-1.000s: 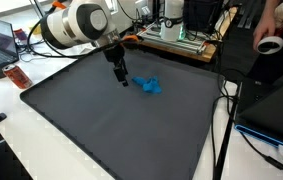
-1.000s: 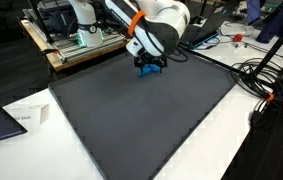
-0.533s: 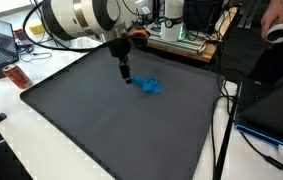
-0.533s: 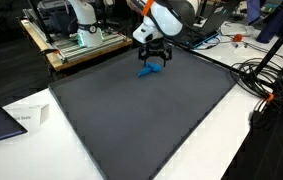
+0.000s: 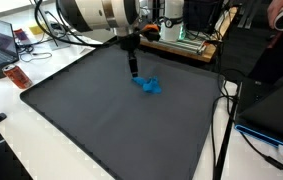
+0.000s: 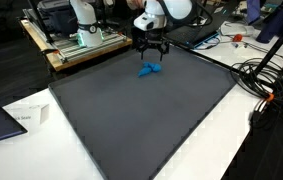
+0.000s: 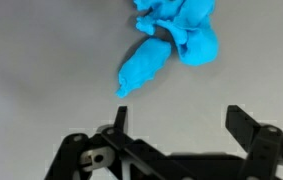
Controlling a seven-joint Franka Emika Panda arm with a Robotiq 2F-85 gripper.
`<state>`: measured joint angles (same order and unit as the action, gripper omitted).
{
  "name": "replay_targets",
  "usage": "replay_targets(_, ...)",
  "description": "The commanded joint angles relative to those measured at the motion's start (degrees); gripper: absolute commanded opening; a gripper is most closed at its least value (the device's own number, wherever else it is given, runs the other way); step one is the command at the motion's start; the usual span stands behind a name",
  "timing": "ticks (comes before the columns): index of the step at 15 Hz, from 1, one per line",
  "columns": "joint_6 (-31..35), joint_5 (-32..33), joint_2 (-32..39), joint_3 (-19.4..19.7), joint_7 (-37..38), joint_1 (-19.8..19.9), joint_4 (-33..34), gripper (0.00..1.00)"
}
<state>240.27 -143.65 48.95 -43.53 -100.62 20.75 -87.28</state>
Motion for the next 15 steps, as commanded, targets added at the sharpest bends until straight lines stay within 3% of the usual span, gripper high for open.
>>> replay_targets(1, -3.25, 0.0, -7.39, 3.94, 4.24, -3.28, -6.88, 1.0)
replay_targets(9, -9.01, 0.0, -16.58, 10.23, 14.18, -12.5, -16.12, 1.0)
replay_targets(15, -11.2, 3.83, -20.86, 18.28, 24.78, -23.9, -21.36, 1.0)
